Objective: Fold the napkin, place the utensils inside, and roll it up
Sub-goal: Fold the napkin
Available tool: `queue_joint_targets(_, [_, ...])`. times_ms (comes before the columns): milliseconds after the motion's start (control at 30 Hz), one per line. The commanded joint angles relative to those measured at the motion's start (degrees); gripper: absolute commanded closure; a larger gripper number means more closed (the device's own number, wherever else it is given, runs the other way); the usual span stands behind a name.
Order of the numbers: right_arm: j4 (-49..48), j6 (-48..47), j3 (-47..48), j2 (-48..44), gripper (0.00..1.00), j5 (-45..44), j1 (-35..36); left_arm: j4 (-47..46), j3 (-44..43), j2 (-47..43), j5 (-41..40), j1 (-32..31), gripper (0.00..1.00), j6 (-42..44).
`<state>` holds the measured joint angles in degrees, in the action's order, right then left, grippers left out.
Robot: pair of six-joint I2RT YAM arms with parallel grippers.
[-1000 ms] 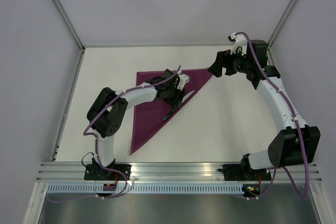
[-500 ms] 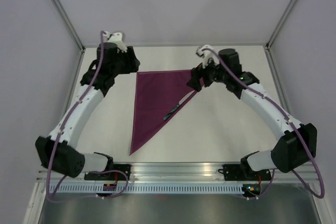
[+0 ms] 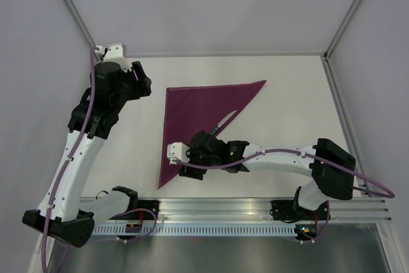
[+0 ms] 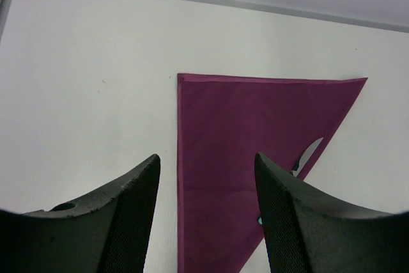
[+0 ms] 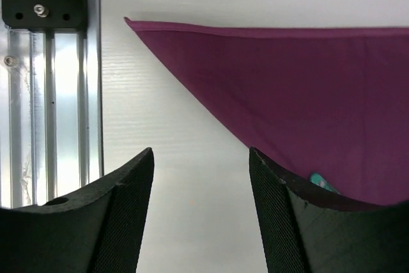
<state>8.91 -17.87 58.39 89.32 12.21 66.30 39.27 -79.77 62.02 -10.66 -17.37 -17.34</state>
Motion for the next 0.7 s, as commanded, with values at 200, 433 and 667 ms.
queue_joint_targets(200, [-11.63, -5.42, 4.18, 9.73, 0.39, -7.19, 12.17, 3.1, 0.66, -2.17, -3.49, 0.58, 0.34, -0.68])
queue_joint_targets(433, [-13.91, -5.25, 8.58, 16.14, 0.43, -8.34, 16.84, 2.92, 1.02, -1.29, -3.32, 0.84, 0.33, -0.23])
queue_joint_targets(667, [-16.55, -7.0, 10.78, 21.07, 0.46, -10.62, 19.65, 2.75, 2.07, -1.81, -3.23, 1.11, 0.34, 0.38])
